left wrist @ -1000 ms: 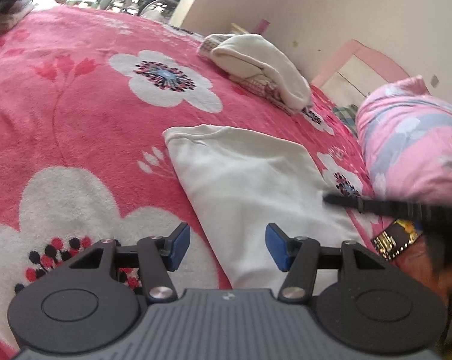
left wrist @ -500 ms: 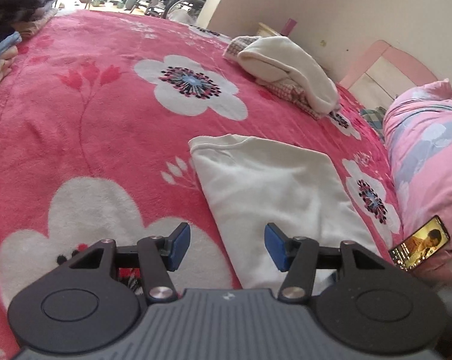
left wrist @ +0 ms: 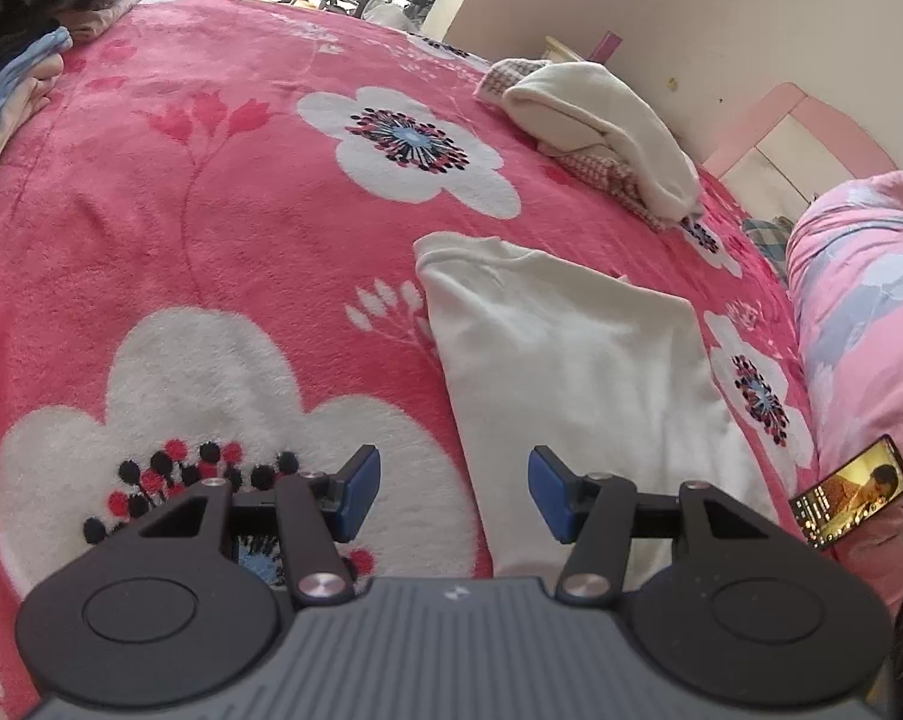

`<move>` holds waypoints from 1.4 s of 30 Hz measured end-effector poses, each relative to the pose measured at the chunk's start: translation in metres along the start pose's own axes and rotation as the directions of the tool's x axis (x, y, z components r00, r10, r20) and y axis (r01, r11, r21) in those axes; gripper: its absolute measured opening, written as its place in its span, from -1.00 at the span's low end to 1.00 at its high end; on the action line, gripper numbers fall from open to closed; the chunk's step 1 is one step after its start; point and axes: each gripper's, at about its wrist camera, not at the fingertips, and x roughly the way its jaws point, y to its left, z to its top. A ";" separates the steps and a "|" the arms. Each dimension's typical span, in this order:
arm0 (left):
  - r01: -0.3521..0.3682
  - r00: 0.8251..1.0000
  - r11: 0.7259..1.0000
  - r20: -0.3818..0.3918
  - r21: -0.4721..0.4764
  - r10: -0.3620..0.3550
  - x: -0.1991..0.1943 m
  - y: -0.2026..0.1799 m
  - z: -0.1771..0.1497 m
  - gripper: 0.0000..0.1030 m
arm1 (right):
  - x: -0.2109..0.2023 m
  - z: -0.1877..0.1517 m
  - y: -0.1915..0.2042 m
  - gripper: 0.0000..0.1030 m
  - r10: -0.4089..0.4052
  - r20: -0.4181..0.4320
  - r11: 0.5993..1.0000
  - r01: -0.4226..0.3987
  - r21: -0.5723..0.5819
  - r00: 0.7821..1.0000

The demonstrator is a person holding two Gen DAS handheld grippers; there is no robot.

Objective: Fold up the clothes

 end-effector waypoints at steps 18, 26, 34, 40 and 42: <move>0.104 0.992 0.979 0.057 0.174 -0.115 -0.004 -0.025 -0.010 0.08 | -0.034 -0.005 0.023 -0.82 -0.014 -0.019 1.000 0.013 -0.028 1.000; 0.133 0.991 0.948 -0.029 0.290 -0.130 0.060 -0.051 -0.012 0.05 | -0.029 0.006 -0.004 -0.77 -0.160 0.028 0.987 0.161 -0.014 0.987; 0.109 0.994 0.938 -0.006 0.329 -0.113 0.066 -0.058 -0.016 0.11 | -0.041 0.008 -0.003 -0.77 -0.180 0.046 0.983 0.181 -0.009 0.983; 0.101 0.993 0.943 0.024 0.316 -0.114 0.055 -0.058 -0.012 0.05 | -0.027 0.019 -0.023 -0.73 -0.237 0.050 0.971 0.237 -0.002 0.970; 0.088 0.991 0.940 0.067 0.330 -0.116 0.043 -0.062 -0.008 0.05 | -0.020 0.011 -0.034 -0.72 -0.213 0.039 0.976 0.212 0.047 0.976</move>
